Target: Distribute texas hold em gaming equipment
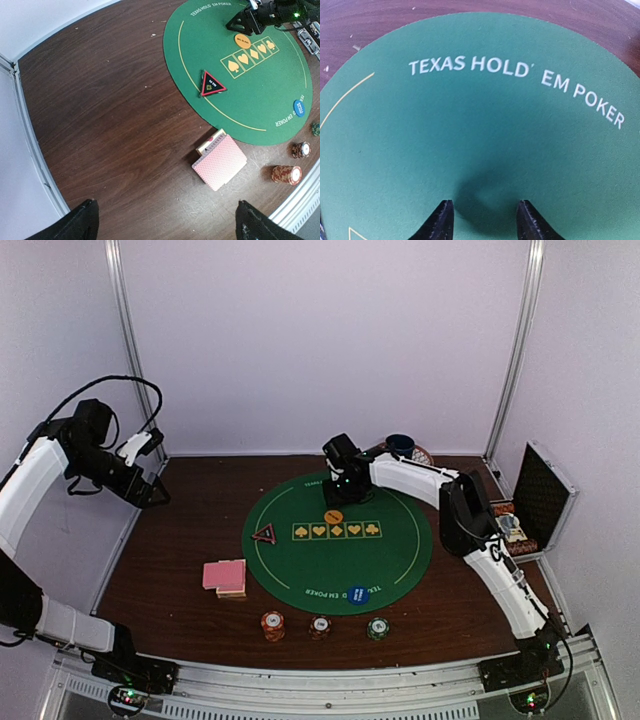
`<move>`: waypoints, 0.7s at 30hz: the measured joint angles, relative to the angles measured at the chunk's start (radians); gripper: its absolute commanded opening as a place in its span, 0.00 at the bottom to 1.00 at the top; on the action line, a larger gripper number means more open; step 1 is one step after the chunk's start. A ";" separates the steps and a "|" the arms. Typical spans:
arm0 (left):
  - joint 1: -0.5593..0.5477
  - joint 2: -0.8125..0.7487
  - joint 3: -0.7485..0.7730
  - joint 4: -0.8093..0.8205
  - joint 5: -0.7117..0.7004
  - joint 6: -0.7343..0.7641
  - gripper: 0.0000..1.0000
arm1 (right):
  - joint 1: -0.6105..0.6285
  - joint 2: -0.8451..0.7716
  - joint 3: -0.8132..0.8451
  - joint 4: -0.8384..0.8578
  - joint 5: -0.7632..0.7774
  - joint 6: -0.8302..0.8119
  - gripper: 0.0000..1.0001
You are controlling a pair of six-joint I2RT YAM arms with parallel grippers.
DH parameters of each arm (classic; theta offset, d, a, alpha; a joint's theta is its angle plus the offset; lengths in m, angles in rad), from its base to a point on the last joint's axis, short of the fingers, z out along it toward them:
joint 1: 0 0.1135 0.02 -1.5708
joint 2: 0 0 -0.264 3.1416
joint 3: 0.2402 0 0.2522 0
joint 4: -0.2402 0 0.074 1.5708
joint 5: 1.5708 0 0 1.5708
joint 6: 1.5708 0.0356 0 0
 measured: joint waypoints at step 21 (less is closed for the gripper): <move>0.000 0.012 0.021 -0.003 0.000 0.003 0.98 | 0.101 -0.328 -0.556 0.201 -0.035 0.013 0.69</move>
